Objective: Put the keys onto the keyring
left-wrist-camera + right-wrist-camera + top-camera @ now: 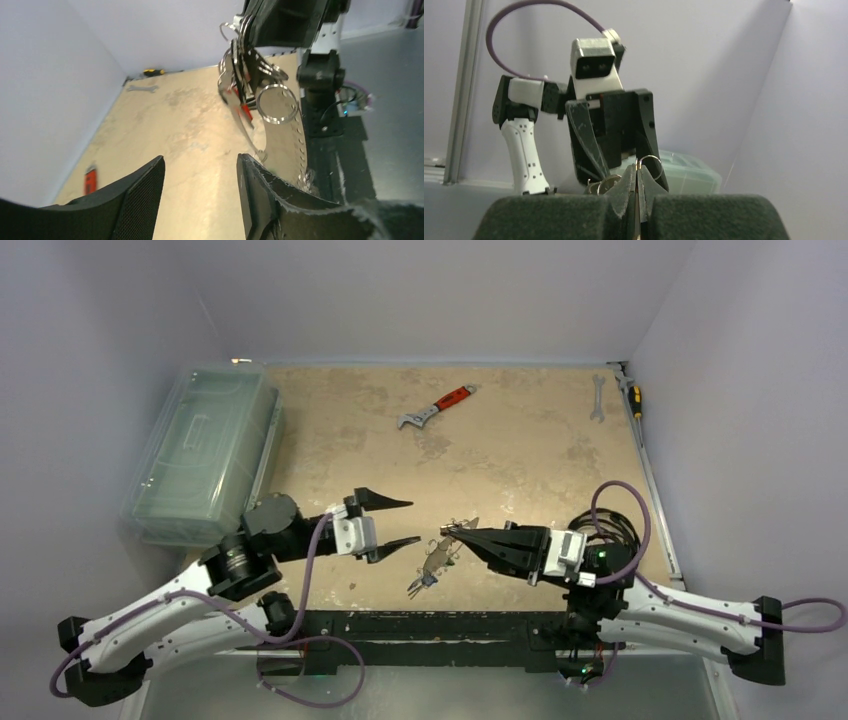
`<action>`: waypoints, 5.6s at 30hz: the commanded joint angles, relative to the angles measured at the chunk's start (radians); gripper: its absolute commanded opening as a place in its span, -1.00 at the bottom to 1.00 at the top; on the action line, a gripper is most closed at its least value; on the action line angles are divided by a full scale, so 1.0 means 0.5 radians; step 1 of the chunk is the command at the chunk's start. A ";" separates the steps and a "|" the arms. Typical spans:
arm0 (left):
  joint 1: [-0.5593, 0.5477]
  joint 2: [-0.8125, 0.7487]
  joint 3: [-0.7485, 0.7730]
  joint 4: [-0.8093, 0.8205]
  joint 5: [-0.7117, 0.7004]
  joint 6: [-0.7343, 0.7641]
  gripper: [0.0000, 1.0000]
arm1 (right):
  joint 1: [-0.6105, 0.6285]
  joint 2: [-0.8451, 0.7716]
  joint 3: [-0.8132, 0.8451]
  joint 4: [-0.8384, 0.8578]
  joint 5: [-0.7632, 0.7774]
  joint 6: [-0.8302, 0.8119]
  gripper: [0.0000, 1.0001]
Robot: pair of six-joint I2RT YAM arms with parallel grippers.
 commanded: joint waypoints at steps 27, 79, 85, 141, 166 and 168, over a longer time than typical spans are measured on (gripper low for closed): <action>-0.003 -0.020 0.038 -0.505 0.473 1.165 -0.12 | -0.175 0.267 0.781 -1.868 -0.478 0.074 -1.00; 0.005 0.106 -0.020 -0.212 0.126 0.725 0.06 | -0.294 0.189 0.499 -0.818 -0.061 0.213 -1.00; 0.052 -0.076 -0.041 -0.072 0.039 0.545 -0.11 | -0.295 0.161 0.479 -0.861 -0.216 0.206 -1.00; 0.366 0.191 -0.109 0.406 0.998 0.114 -1.00 | -0.293 0.224 0.451 -0.744 -0.476 0.200 -1.00; 0.403 0.218 -0.035 0.046 0.498 0.345 -1.00 | -0.293 0.382 0.986 -1.946 0.110 -0.189 0.10; 0.402 0.250 -0.015 -0.010 0.496 0.370 -1.00 | -0.293 0.468 1.098 -2.144 0.150 -0.256 0.08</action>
